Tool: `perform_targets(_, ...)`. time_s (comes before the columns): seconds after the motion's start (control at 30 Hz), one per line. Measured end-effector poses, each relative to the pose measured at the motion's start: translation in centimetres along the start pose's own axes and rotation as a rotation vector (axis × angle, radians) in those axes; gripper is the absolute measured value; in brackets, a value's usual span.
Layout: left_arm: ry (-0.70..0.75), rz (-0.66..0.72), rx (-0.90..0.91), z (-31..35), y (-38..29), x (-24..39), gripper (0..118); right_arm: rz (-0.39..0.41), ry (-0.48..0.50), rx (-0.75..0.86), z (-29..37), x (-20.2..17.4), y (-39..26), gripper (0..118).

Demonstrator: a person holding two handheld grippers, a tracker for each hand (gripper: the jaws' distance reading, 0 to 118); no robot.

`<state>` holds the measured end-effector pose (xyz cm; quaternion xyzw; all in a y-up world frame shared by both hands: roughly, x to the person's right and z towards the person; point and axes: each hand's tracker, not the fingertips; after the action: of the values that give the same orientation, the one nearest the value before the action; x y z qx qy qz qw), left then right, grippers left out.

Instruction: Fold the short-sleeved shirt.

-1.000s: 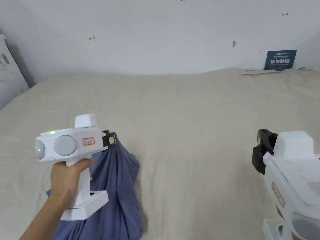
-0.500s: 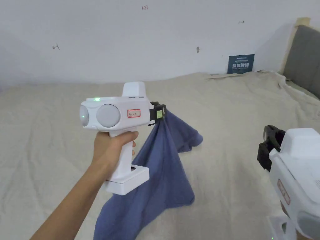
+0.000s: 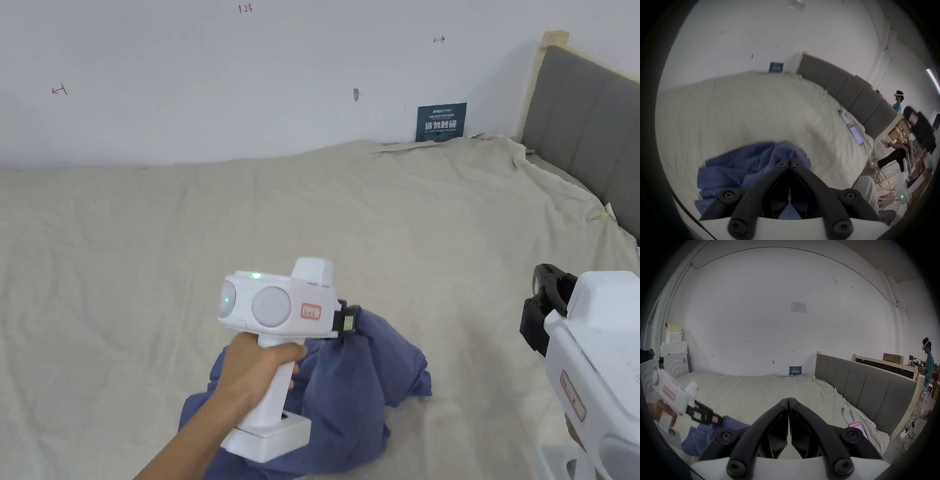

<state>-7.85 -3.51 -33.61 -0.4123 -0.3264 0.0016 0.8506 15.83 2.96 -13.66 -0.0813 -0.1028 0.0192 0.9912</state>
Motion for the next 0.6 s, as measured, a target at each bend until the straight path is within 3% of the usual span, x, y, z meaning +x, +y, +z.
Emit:
perform_targets(0.33, 0.13, -0.02, -0.315, -7.5, -8.1, -2.5, 0, -0.007, 0.018, -0.03, -0.7, -0.5, -1.0, 0)
perform_targets(0.5, 0.163, -0.001, -0.328, -8.5, -9.6, -2.8, 1, 0.0, 0.022, -0.039, -0.5, -0.6, -1.2, 0)
perform_targets(0.57, 0.158, 0.01, -0.313, -8.0, -9.3, -2.8, 16, 0.003, 0.021, -0.04, -0.4, -0.6, -1.2, 0)
perform_targets(0.6, 0.16, 0.007, -0.311, -7.7, -9.2, -2.8, 32, 0.002, 0.021, -0.039, -0.3, -0.6, -1.1, 0)
